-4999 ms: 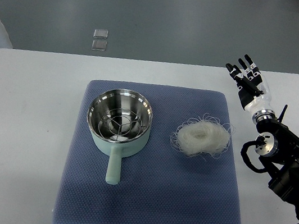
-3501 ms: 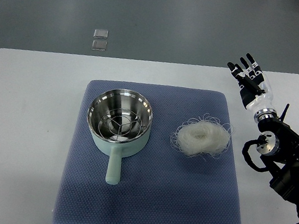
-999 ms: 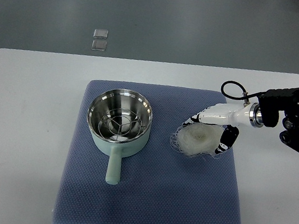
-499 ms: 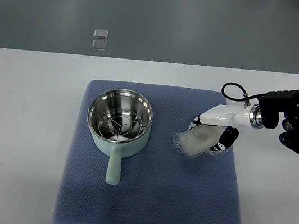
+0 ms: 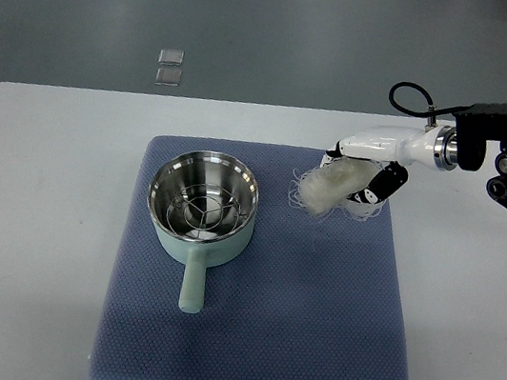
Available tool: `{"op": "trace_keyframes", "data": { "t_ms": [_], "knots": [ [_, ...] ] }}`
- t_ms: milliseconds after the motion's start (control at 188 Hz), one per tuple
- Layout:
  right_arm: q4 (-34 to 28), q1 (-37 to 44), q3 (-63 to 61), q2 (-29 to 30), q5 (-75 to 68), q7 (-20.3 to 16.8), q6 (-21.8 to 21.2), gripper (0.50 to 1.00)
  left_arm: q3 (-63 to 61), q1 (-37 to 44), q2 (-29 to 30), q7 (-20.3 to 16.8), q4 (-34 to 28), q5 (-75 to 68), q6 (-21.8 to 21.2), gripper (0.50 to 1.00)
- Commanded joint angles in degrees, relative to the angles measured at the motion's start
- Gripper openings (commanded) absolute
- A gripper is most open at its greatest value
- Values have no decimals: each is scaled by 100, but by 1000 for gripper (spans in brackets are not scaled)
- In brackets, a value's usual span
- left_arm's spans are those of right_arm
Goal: Put vermicelli into pot with right hand
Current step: 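Lift the vermicelli with the right hand and carry it over the saucepan, then open the right hand to drop the vermicelli into the saucepan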
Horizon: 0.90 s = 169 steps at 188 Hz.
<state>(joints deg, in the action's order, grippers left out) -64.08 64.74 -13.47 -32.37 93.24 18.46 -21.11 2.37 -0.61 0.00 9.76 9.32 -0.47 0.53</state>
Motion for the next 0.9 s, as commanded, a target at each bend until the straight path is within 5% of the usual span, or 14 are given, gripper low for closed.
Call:
{"op": "trace_keyframes", "data": {
  "t_ms": [0, 202, 372, 892],
  "knots": [
    [0, 276, -6, 3, -104, 0, -7, 596, 0, 0, 0, 0, 0, 3, 0, 1000],
    [0, 988, -6, 143, -175, 0, -16, 601, 0, 0, 0, 0, 0, -6, 0, 1000],
    [-8, 1410, -6, 881, -298, 0, -7, 605, 0, 9, 0, 0, 0, 3, 0, 1000],
    [571, 777, 91, 2253, -271, -61, 116, 654, 9, 9, 0, 0, 0, 3, 0, 1000]
  ]
}}
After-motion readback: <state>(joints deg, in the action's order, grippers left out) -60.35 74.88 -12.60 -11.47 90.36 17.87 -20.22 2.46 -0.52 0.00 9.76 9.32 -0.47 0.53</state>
